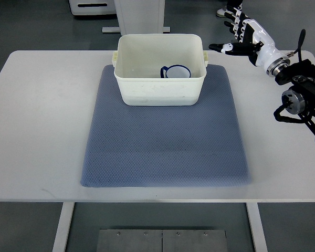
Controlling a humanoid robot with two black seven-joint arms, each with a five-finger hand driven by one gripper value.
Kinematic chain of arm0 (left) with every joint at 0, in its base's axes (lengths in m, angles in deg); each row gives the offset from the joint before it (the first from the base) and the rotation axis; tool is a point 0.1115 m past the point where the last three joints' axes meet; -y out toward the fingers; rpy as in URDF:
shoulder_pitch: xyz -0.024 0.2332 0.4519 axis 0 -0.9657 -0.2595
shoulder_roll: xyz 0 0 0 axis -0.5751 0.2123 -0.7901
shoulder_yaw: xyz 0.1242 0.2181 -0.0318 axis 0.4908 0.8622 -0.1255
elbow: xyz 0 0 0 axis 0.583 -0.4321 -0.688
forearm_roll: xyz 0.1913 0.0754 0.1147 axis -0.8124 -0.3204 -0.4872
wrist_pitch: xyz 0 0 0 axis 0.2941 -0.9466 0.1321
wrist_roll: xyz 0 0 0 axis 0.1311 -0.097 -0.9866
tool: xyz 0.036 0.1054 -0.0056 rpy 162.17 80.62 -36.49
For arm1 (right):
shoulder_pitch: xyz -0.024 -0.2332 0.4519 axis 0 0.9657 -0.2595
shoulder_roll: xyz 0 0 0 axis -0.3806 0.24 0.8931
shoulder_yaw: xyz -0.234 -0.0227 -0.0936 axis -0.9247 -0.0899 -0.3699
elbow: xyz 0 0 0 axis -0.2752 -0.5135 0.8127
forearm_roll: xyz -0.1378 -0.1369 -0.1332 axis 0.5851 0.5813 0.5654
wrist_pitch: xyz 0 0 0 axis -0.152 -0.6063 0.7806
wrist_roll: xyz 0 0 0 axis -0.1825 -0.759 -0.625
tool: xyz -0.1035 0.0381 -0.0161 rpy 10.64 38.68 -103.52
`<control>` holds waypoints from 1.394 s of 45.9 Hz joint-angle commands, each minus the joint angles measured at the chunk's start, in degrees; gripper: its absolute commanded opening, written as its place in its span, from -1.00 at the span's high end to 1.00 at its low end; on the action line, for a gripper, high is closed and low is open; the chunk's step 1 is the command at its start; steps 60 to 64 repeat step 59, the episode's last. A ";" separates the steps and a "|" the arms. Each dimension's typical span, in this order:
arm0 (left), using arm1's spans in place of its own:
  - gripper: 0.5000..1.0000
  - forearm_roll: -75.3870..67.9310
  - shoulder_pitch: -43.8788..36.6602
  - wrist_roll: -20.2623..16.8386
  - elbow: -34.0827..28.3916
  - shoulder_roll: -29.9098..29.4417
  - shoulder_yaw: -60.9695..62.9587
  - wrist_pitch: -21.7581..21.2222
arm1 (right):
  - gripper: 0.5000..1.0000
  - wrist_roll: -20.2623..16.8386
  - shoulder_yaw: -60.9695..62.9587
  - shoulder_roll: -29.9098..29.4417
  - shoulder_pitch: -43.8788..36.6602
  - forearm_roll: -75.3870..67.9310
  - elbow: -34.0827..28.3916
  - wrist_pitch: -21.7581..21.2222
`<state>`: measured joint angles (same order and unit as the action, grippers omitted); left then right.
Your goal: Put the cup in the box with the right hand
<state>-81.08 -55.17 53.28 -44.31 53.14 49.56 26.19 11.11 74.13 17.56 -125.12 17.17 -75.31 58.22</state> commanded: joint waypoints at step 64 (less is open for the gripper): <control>-1.00 0.00 0.01 0.08 -0.01 0.00 0.00 0.00 | -1.00 -0.31 14.62 2.30 17.85 -7.31 -3.34 -1.52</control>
